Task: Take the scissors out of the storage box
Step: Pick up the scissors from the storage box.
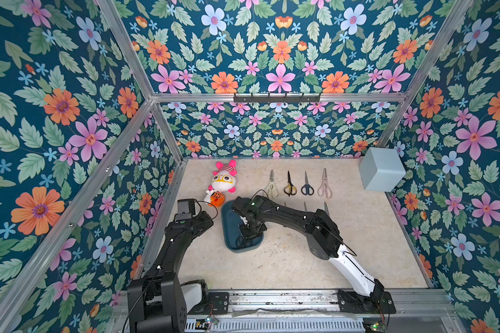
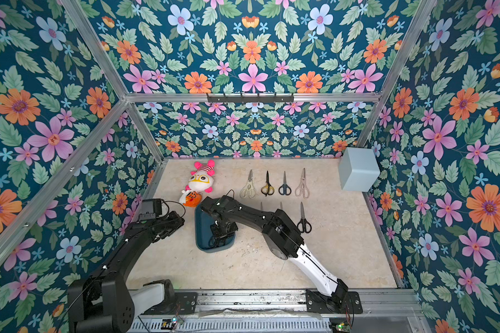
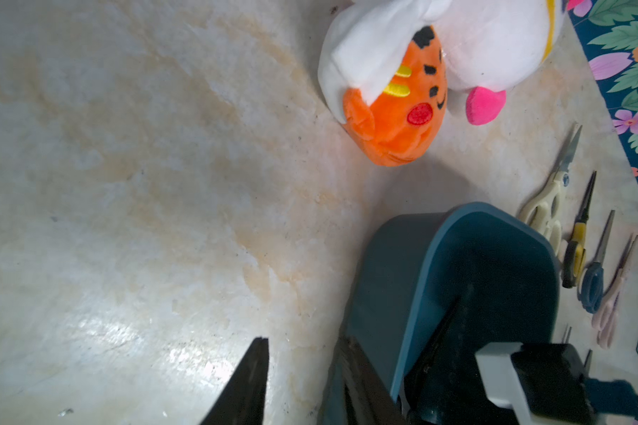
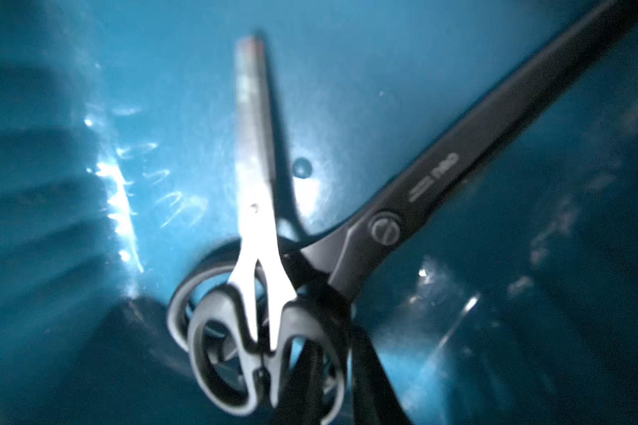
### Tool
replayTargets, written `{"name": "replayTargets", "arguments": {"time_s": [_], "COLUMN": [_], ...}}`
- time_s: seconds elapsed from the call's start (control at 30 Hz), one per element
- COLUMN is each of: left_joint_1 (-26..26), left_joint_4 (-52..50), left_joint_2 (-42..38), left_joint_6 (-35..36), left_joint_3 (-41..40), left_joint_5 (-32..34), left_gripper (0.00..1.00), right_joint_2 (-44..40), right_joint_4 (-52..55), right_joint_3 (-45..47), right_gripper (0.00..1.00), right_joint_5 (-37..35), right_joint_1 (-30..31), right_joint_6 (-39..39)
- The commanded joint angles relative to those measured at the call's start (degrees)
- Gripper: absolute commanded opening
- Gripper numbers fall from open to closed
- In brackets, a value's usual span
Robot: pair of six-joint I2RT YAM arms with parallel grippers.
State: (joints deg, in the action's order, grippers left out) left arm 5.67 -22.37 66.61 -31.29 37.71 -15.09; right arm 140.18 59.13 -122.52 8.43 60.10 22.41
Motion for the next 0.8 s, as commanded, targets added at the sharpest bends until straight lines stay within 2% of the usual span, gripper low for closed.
{"name": "replayTargets", "arguments": {"time_s": [0.0,0.13,0.43,0.77], "left_joint_1": [0.1,0.1,0.1,0.1], "left_joint_4": [-0.2,-0.3,-0.5,-0.6], "left_joint_2": [-0.1,-0.2,-0.4,-0.7], "left_joint_6": [0.5,0.4,0.5,0.7], "left_joint_3": [0.2,-0.1,-0.5,-0.9], "left_joint_5": [0.0,-0.2,-0.1,-0.1], "left_gripper": [0.38,0.38,0.38,0.38], "right_joint_2": [0.3,-0.5,-3.9,-1.2], "right_joint_4": [-0.7,-0.2,0.8,-0.6], "right_joint_3": [-0.8,-2.4,-5.3,-5.5], "right_gripper": [0.09,0.00,0.00,0.00], "right_joint_5": [-1.2,-1.6,-2.4,-3.8], "right_joint_1": [0.1,0.0,-0.5,-2.2], "right_joint_6": [0.1,0.1,0.3,1.1]}}
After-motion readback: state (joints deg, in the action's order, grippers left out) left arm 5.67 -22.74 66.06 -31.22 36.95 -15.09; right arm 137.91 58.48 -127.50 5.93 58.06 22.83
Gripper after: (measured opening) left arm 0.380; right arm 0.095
